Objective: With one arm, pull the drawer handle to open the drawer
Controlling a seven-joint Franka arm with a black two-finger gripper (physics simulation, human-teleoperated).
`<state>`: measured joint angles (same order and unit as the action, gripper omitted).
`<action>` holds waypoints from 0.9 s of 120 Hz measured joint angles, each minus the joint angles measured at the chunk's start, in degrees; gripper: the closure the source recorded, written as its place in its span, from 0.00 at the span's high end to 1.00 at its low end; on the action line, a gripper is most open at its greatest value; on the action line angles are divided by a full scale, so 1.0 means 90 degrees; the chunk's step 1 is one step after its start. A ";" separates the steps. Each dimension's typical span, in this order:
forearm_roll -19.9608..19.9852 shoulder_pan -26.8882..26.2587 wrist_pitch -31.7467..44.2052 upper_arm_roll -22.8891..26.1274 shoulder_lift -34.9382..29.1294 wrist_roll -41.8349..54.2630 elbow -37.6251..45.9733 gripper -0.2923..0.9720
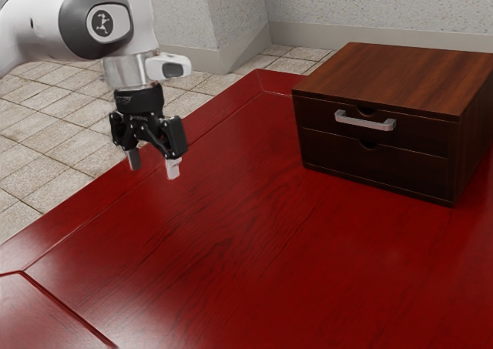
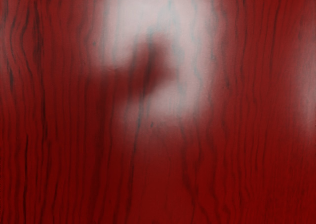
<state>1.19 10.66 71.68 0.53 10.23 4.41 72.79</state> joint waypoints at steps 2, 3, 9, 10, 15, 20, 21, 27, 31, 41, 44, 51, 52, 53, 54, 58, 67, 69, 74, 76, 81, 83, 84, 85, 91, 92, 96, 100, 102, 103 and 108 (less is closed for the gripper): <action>0.0003 0.0002 0.0052 -0.0001 0.0000 0.0010 0.0000 0.77; 0.0008 0.0006 0.0076 -0.0001 0.0000 0.0014 0.0000 0.77; 0.0042 0.0045 0.0202 0.0000 0.0002 0.0041 0.0000 0.77; 0.0046 0.0050 0.0221 -0.0001 0.0003 0.0045 0.0000 0.77; 0.0066 0.0070 0.0301 -0.0001 0.0004 0.0066 0.0000 0.77; 0.0081 0.0080 0.0366 -0.0002 0.0006 0.0086 -0.0005 0.77; 0.0082 0.0080 0.0377 -0.0003 0.0005 0.0090 -0.0010 0.77; 0.0072 0.0079 0.0432 0.0016 -0.0190 0.0154 -0.0166 0.77; 0.0063 0.0065 0.0543 0.0096 -0.0537 0.0343 -0.0390 0.77; 0.0069 -0.0029 0.1117 0.0532 -0.1085 0.1513 -0.0622 0.77; 0.0085 -0.0054 0.1286 0.0695 -0.1114 0.1907 -0.0636 0.77; 0.0139 -0.0261 0.1646 0.0949 -0.0990 0.2745 -0.0631 0.77; 0.0148 -0.0294 0.1691 0.0984 -0.0953 0.2850 -0.0636 0.77; 0.0157 -0.0330 0.1733 0.1013 -0.0920 0.2953 -0.0640 0.77; 0.0164 -0.0367 0.1774 0.1042 -0.0889 0.3054 -0.0641 0.77; 0.0256 -0.0535 0.1921 0.1111 -0.0747 0.3424 -0.0637 0.77; 0.0437 -0.0698 0.2176 0.1188 -0.0545 0.4160 -0.0624 0.77; 0.0472 -0.0690 0.2221 0.1188 -0.0485 0.4308 -0.0622 0.77; 0.0531 -0.0588 0.2334 0.1171 -0.0286 0.4656 -0.0623 0.77; 0.0547 -0.0526 0.2405 0.1160 -0.0194 0.4781 -0.0621 0.77; 0.0563 -0.0386 0.2620 0.1150 0.0024 0.5073 -0.0618 0.77; 0.0569 -0.0355 0.2709 0.1148 0.0132 0.5183 -0.0617 0.77; 0.0572 -0.0343 0.2753 0.1147 0.0184 0.5237 -0.0617 0.77; 0.0574 -0.0333 0.2798 0.1146 0.0232 0.5291 -0.0617 0.77; 0.0580 -0.0308 0.3100 0.1143 0.0468 0.5598 -0.0615 0.77; 0.0581 -0.0308 0.3149 0.1143 0.0497 0.5647 -0.0615 0.77; 0.0586 -0.0307 0.3328 0.1142 0.0581 0.5835 -0.0614 0.77; 0.0592 -0.0306 0.3479 0.1142 0.0671 0.6014 -0.0619 0.77; 0.0588 -0.0307 0.3541 0.1142 0.0729 0.6100 -0.0634 0.77; 0.0585 -0.0307 0.3569 0.1142 0.0761 0.6143 -0.0644 0.77; 0.0521 -0.0330 0.3661 0.1131 0.0922 0.6347 -0.0705 0.77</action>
<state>5.87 7.69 104.62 10.71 18.53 61.54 66.45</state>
